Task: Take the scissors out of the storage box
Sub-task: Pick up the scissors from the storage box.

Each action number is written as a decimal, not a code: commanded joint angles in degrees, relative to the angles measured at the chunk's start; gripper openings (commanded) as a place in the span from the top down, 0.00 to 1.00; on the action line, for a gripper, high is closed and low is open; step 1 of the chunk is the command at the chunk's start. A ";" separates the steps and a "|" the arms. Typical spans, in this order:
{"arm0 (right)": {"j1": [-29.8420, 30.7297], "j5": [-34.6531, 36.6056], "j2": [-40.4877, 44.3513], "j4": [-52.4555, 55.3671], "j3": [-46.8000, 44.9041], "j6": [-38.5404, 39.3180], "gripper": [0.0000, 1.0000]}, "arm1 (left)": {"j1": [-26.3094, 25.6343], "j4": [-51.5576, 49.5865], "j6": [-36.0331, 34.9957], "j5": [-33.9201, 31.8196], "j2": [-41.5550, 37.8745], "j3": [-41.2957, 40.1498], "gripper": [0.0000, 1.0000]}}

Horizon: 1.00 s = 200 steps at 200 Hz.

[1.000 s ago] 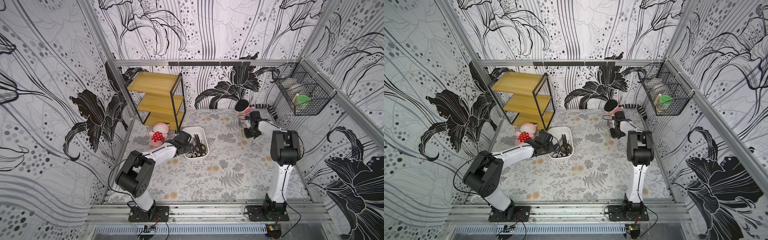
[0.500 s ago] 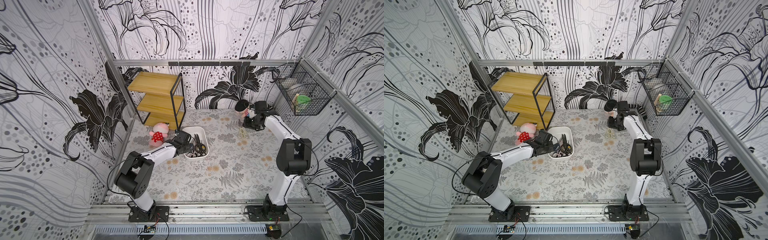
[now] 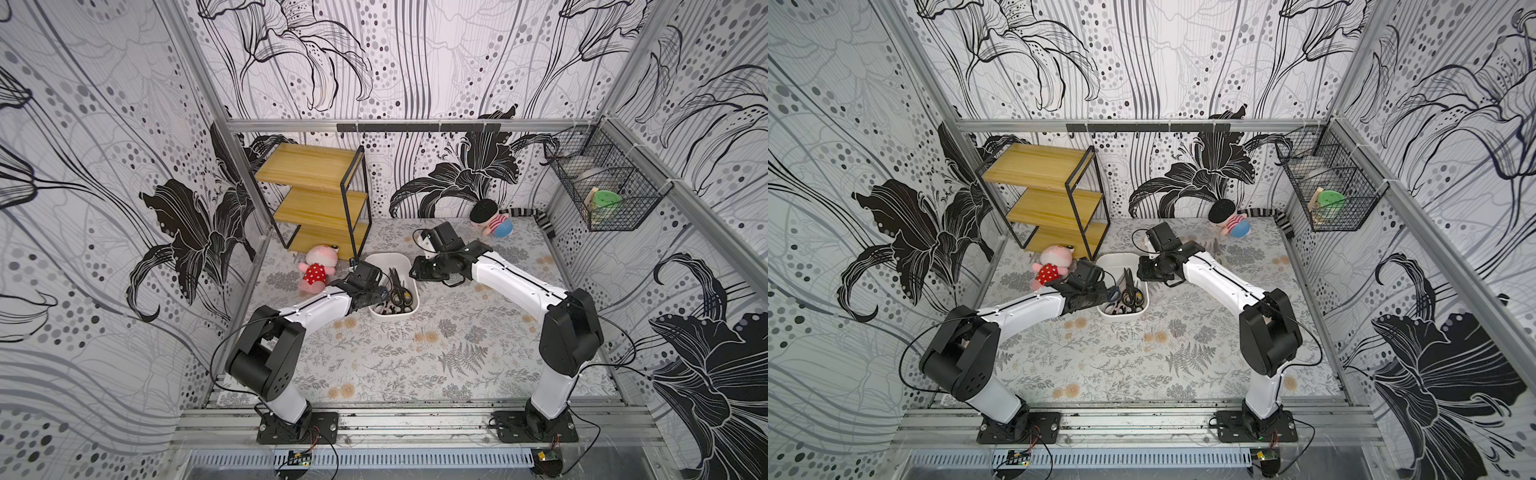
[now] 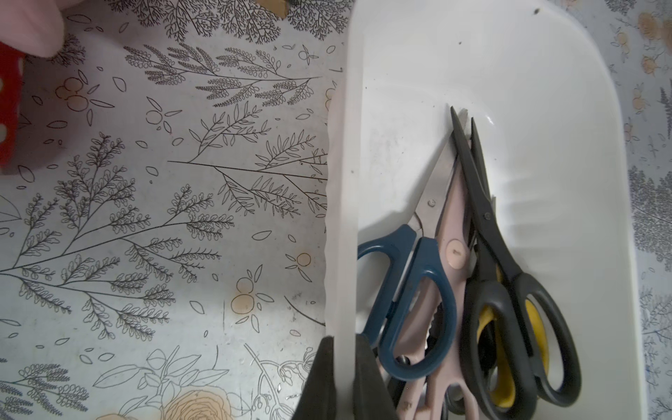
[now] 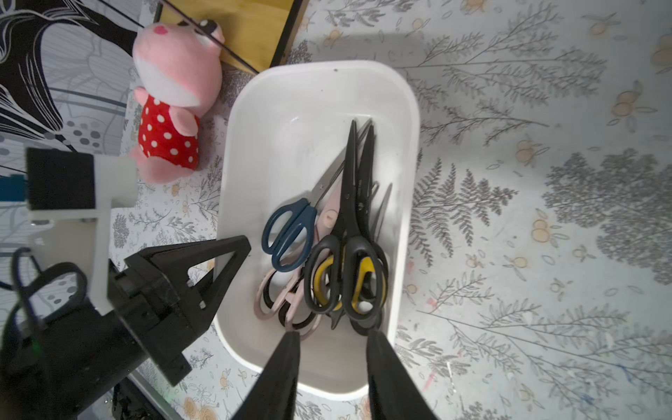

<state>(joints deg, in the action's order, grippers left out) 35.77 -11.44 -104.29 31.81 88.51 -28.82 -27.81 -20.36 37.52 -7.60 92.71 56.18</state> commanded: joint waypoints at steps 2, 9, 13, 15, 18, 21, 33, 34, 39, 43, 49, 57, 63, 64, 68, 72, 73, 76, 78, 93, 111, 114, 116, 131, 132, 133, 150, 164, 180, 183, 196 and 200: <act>2.34 1.82 -3.90 -0.33 2.85 -2.19 0.64 | -0.67 4.18 1.71 -0.30 -3.60 0.49 1.00; 2.91 1.55 -5.41 0.33 4.14 -2.04 0.64 | -0.83 4.31 1.79 -0.48 -3.85 0.54 1.00; 3.21 1.44 -6.25 0.65 4.70 -2.01 0.65 | -0.96 4.38 1.82 -0.62 -3.99 0.55 1.00; 3.38 1.49 -6.62 0.80 5.00 -1.98 0.65 | -1.00 4.39 1.89 -0.65 -4.01 0.50 1.00; 3.54 1.55 -7.06 0.95 5.46 -1.99 0.65 | -1.05 4.50 1.89 -0.79 -4.10 0.50 1.00; 3.71 1.67 -7.47 1.00 5.70 -2.06 0.65 | -1.10 4.51 2.01 -0.90 -4.20 0.47 1.00; 4.04 1.35 -8.61 0.53 6.01 -2.66 0.65 | -1.27 4.78 2.17 -1.06 -4.36 0.34 1.00; 4.04 1.30 -8.67 0.53 5.99 -2.70 0.65 | -1.23 4.79 2.19 -1.08 -4.37 0.38 1.00; 4.05 1.18 -9.02 0.36 6.06 -2.99 0.65 | -1.32 4.76 2.25 -1.06 -4.34 0.38 1.00; 4.05 1.21 -9.35 0.50 6.06 -3.27 0.66 | -1.35 4.80 2.27 -1.19 -4.29 0.43 1.00; 4.06 1.37 -9.77 1.06 6.01 -3.44 0.66 | -1.32 4.65 2.34 -1.24 -4.30 0.45 1.00; 4.13 1.76 -10.28 1.80 6.06 -3.69 0.66 | -1.41 4.54 2.36 -1.42 -4.28 0.55 1.00; 4.18 1.87 -10.56 2.27 6.06 -3.91 0.66 | -1.50 4.28 2.33 -1.69 -4.28 0.68 1.00; 4.20 1.87 -10.61 2.32 6.06 -3.94 0.66 | -1.52 4.28 2.27 -1.75 -4.24 0.68 1.00; 4.31 1.86 -10.58 2.37 6.06 -3.98 0.66 | -1.54 4.11 2.25 -1.97 -4.12 0.76 1.00; 4.37 1.99 -10.60 2.35 6.06 -4.02 0.66 | -1.54 4.01 2.21 -2.05 -4.15 0.91 1.00; 4.44 2.01 -10.59 2.37 6.02 -4.04 0.66 | -1.54 4.01 2.21 -2.11 -4.13 0.93 1.00; 4.52 2.08 -10.64 2.38 6.06 -4.09 0.67 | -1.64 3.94 2.21 -2.15 -4.11 0.91 1.00; 4.60 2.11 -10.60 2.38 6.02 -4.11 0.67 | -1.66 3.86 2.14 -2.27 -4.18 0.96 1.00; 4.99 2.15 -10.67 2.29 5.29 -4.12 0.67 | -1.83 3.69 2.13 -2.73 -4.03 1.04 1.00; 5.41 2.88 -11.32 3.04 5.18 -4.32 0.67 | -2.14 3.49 2.15 -3.12 -3.98 1.29 1.00; 5.45 3.09 -11.41 3.10 5.14 -4.38 0.67 | -2.22 3.48 2.12 -3.19 -3.90 1.37 1.00; 5.52 3.18 -11.45 3.17 5.18 -4.40 0.67 | -2.26 3.40 2.17 -3.21 -3.93 1.49 1.00; 5.70 4.31 -11.92 3.78 5.32 -4.62 0.68 | -2.68 3.06 2.17 -3.71 -3.72 1.96 1.00; 5.71 4.32 -12.00 3.78 5.34 -4.64 0.68 | -2.68 3.05 2.23 -3.73 -3.70 1.98 1.00; 5.71 4.32 -12.04 3.83 5.35 -4.66 0.68 | -2.77 3.05 2.22 -3.78 -3.68 1.99 1.00; 5.80 4.49 -12.56 4.25 5.60 -4.77 0.68 | -3.14 2.70 2.27 -4.22 -3.68 2.47 1.00; 5.89 4.76 -13.11 4.70 5.86 -4.93 0.68 | -3.55 2.33 2.38 -4.57 -3.61 2.87 1.00; 6.07 5.11 -13.64 5.36 6.02 -4.96 0.68 | -3.77 1.84 2.38 -5.20 -3.67 3.14 1.00; 6.07 5.16 -13.78 5.51 6.06 -5.01 0.68 | -3.85 1.83 2.32 -5.30 -3.69 3.18 1.00; 6.22 5.35 -14.00 5.89 6.05 -5.24 0.68 | -3.92 1.64 2.47 -5.66 -3.68 3.23 1.00; 6.24 5.30 -14.01 5.89 5.94 -5.32 0.68 | -4.04 1.64 2.42 -5.72 -3.68 3.31 1.00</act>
<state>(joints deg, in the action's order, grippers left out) 41.47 -7.64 -116.99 34.92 93.23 -32.69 -31.48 -23.59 38.70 -11.27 91.09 56.34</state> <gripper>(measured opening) 0.320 0.095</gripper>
